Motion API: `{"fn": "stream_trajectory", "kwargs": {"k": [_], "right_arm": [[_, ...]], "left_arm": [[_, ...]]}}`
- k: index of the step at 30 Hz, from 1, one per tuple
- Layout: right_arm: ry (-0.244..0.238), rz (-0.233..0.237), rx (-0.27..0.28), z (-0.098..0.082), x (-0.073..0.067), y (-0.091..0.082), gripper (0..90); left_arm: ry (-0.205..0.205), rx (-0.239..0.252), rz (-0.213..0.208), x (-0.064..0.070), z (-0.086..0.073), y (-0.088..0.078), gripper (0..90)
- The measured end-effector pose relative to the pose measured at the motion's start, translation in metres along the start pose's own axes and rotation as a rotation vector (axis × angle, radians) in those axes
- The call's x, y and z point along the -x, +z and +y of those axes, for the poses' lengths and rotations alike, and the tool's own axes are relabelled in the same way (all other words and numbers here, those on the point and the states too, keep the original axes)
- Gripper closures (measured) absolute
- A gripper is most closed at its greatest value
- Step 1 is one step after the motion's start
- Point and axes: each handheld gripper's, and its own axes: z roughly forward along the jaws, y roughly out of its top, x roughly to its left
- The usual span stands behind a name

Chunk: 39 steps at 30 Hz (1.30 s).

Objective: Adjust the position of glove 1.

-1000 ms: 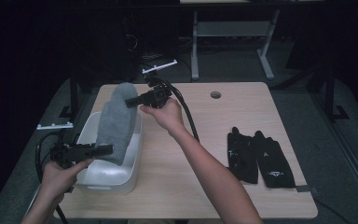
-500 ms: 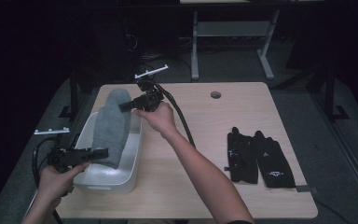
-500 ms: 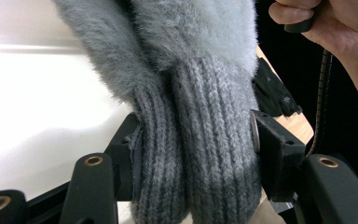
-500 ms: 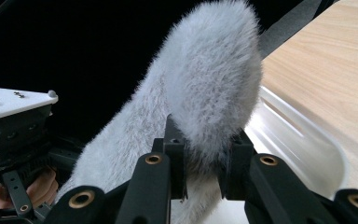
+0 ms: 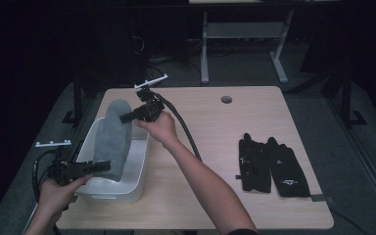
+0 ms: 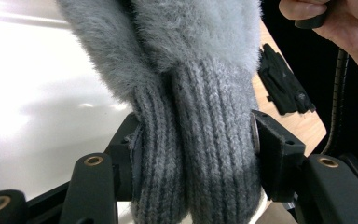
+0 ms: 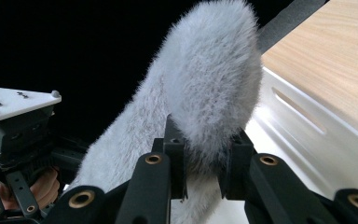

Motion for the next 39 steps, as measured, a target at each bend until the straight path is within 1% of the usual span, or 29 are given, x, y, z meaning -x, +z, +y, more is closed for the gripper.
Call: {"fn": "stream_trajectory", "kwargs": {"k": [2,6,8,10,11,17,18,19,22,30,32,33,34,35,36,37,39], "right_arm": [[0.001,0.005,0.002,-0.001,0.001,0.003,75.7],[0.003,0.006,-0.013,-0.003,0.003,0.009,75.7],[0.006,0.007,-0.017,-0.004,0.005,0.011,75.7],[0.017,0.011,-0.018,-0.006,0.006,0.014,75.7],[0.011,0.009,-0.021,-0.006,0.007,0.015,75.7],[0.019,0.014,-0.034,-0.011,0.012,0.022,75.7],[0.024,0.02,-0.032,-0.012,0.012,0.023,75.7],[0.023,0.015,-0.037,-0.012,0.012,0.023,75.7],[0.027,0.02,-0.037,-0.015,0.014,0.025,75.7],[0.031,0.022,-0.057,-0.02,0.018,0.027,75.8],[0.027,0.022,-0.06,-0.021,0.018,0.027,75.8],[0.029,0.029,-0.061,-0.021,0.018,0.028,75.8],[0.025,0.029,-0.065,-0.021,0.018,0.028,75.8],[0.027,0.035,-0.073,-0.022,0.018,0.029,75.8],[0.019,0.029,-0.08,-0.023,0.018,0.03,75.8],[0.016,0.032,-0.085,-0.023,0.019,0.031,75.8],[0.019,0.038,-0.098,-0.025,0.019,0.034,75.8]], "left_arm": [[0.0,-0.007,0.005,-0.002,-0.001,0.0,42.6],[-0.006,-0.013,0.011,-0.006,-0.004,0.001,42.6],[-0.001,-0.023,0.018,-0.007,-0.005,0.001,42.4],[-0.004,-0.029,0.022,-0.009,-0.006,0.002,42.4],[-0.008,-0.028,0.022,-0.009,-0.007,0.003,42.3],[-0.021,-0.038,0.035,-0.012,-0.011,0.006,42.1],[-0.014,-0.048,0.037,-0.013,-0.012,0.006,42.0],[-0.022,-0.046,0.037,-0.012,-0.012,0.007,42.0],[-0.026,-0.054,0.043,-0.013,-0.013,0.009,41.8],[-0.015,-0.083,0.046,-0.013,-0.016,0.011,40.7],[-0.018,-0.088,0.045,-0.014,-0.016,0.011,39.2],[-0.017,-0.091,0.046,-0.013,-0.016,0.011,37.7],[-0.016,-0.098,0.053,-0.013,-0.016,0.012,36.1],[-0.018,-0.103,0.072,-0.012,-0.017,0.011,34.1],[-0.017,-0.1,0.086,-0.012,-0.017,0.011,31.4],[-0.008,-0.097,0.103,-0.011,-0.018,0.011,30.4],[-0.005,-0.097,0.119,-0.012,-0.019,0.009,29.5]]}}
